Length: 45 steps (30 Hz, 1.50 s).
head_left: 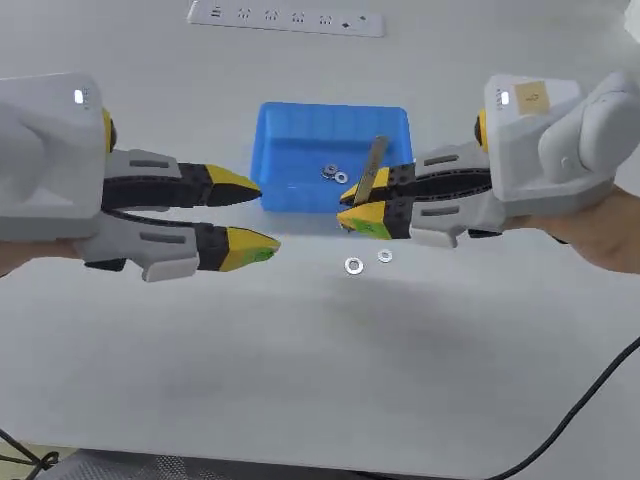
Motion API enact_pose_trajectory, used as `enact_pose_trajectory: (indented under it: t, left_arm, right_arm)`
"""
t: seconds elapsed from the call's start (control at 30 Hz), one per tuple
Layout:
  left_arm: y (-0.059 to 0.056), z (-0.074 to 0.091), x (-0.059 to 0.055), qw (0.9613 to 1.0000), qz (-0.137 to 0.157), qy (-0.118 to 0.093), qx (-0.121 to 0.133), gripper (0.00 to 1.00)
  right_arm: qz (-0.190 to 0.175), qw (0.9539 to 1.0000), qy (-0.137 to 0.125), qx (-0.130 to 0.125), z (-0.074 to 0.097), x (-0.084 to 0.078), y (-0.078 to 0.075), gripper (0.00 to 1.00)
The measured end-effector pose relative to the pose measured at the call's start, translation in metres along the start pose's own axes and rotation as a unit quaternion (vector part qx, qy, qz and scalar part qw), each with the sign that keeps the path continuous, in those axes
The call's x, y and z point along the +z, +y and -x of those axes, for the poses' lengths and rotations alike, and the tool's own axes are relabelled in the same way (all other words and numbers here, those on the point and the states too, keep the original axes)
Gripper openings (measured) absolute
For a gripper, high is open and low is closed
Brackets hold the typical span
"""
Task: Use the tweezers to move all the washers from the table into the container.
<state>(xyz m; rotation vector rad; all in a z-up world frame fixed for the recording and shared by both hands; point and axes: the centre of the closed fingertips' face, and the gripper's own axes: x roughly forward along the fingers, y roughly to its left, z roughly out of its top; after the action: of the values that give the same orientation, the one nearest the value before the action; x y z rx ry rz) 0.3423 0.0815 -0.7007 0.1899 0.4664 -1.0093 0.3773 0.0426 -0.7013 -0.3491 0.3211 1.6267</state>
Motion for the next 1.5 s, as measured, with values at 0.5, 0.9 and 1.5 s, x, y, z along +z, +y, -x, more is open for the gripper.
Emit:
enact_pose_trajectory:
  t: [0.5,0.9,1.5]
  left_arm:
    - [0.001,-0.003,0.002,1.0000,0.000,-0.002,0.006,0.46]
    - [0.001,-0.005,-0.006,0.9999,0.008,0.007,0.007,0.56]
    - [0.007,0.002,-0.021,0.9985,0.013,0.035,0.041,0.91]
  right_arm:
    - [0.036,0.9991,-0.003,-0.025,-0.005,0.015,-0.059,0.09]
    - [0.041,0.9983,0.027,-0.030,-0.026,-0.007,-0.086,0.09]
    - [0.035,0.9967,0.067,-0.031,-0.046,-0.038,-0.096,0.09]
